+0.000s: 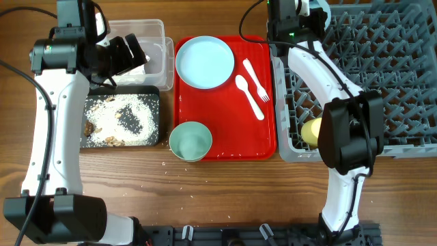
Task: Sort waste into correct bins and load items into the dishwasher rack
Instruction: 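Move the right gripper back over the red tray to the green bowl, then grasp and lift the green bowl with the right gripper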
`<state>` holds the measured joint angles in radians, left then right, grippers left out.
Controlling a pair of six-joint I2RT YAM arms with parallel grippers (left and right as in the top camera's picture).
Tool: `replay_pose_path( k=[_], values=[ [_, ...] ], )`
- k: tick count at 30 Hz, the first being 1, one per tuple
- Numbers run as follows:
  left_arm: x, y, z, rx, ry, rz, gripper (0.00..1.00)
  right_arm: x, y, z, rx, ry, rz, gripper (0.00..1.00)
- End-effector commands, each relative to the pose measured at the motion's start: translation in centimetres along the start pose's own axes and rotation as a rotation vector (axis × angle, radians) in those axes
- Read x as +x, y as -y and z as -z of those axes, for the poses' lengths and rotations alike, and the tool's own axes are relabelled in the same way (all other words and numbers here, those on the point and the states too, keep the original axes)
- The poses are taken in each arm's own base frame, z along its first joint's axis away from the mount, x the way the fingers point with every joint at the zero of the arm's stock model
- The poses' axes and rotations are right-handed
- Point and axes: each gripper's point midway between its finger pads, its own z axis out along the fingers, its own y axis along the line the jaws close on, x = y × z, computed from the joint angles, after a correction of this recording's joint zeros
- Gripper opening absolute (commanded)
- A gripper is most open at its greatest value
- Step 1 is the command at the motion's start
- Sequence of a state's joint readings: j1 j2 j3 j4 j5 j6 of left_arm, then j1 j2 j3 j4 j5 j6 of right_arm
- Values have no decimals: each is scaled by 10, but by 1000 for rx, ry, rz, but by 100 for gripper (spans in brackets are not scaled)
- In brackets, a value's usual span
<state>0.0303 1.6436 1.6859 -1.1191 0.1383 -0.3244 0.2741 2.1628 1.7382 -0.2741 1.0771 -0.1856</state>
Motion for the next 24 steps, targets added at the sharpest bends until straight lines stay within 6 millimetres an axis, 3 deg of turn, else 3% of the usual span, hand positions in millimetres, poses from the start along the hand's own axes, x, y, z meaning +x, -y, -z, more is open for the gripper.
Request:
replay_pose_path(
  k=[1,4,10,15,17,18,21,24],
  values=[
    [-5,-1,5,-3,21,7,100,-6,11,0,121,12,67,4],
    [-5,-1,5,-3,21,7,100,-16,2,0,80,50,59,4],
    [-5,-1,5,-3,21,7,100,16,-29,-18,133,-12,209,4],
    [-5,-1,5,-3,21,7,100,5,-39,6,136,21,321,5],
    [-5,-1,5,-3,21,7,100,0,-45,29,157,40,349,39],
    [-5,-1,5,-3,21,7,100,-5,-49,39,146,59,357,49],
    [-5,-1,5,-3,21,7,100,-21,-48,63,116,109,330,52],
    [-5,-1,5,-3,21,7,100,-44,-31,83,58,167,256,59]
  ],
)
